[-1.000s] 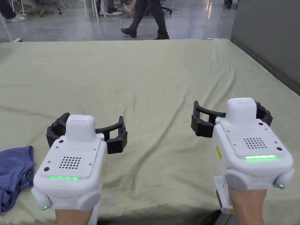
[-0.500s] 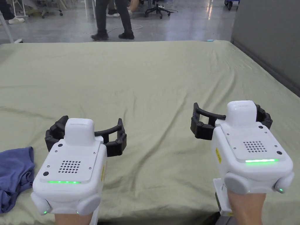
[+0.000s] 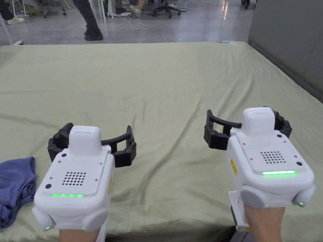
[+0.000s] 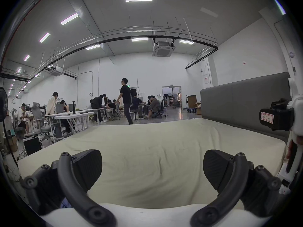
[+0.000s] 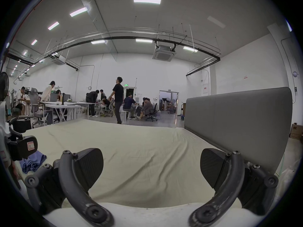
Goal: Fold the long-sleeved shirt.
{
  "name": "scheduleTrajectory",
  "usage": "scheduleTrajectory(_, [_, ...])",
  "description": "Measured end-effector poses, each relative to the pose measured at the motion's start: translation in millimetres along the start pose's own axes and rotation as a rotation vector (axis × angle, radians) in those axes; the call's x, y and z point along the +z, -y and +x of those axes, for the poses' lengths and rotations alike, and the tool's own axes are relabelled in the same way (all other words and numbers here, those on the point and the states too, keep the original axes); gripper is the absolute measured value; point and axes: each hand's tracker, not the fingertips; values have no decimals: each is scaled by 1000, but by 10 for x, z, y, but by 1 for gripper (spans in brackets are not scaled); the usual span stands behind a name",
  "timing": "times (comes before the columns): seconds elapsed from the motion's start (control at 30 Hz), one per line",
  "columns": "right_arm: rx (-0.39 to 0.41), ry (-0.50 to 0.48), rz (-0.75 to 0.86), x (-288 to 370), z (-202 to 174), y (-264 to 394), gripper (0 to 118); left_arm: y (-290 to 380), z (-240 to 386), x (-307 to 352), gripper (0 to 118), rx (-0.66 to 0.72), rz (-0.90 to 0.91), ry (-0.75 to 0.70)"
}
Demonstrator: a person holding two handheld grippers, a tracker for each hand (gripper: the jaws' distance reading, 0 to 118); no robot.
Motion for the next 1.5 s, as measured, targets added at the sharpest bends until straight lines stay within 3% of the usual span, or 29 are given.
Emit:
scheduleTrajectory(0.27, [-9,-18,-3,-18,-30,-12,117,19,-13,56,118,22,18,43])
scheduleTrajectory(0.33, [-69,-23,-24,-42,-28,-18,117,12,4,54,118,13,20,25])
scheduleTrajectory(0.43, [-139,64,-102,-69,-36,-63,116,-4,11,42,118,6,17,18])
scheduleTrajectory(0.5, [-168,-12,-139,-63,20,-103,117,-16,10,39,118,0,15,18])
scheduleTrajectory(0.6, [-155,-27,-143,-58,43,-151,117,-32,20,43,118,-7,24,8])
scheduleTrajectory(0.7, [-37,-3,-174,-64,24,-189,117,-65,15,40,118,1,22,7])
scheduleTrajectory(0.83, [-79,-19,-220,-73,4,-214,117,-70,37,31,118,-2,17,4])
scheduleTrajectory(1.0, [-60,78,-338,-174,-47,-252,117,-69,52,35,118,3,18,1])
scheduleTrajectory(1.1, [-43,135,-291,-158,-78,-206,116,-59,59,26,118,-1,9,-3])
scheduleTrajectory(1.2, [-109,109,-313,-179,0,-207,117,-55,62,31,118,-1,7,-1])
scheduleTrajectory(1.37, [-204,-14,-335,-160,164,-197,116,-59,56,31,118,-3,11,-5])
scheduleTrajectory(1.43, [-237,-58,-276,-55,196,-139,117,-62,55,33,118,2,17,-11])
scheduleTrajectory(1.5, [-173,-1,-171,-30,147,-117,117,-61,53,33,118,8,12,-7])
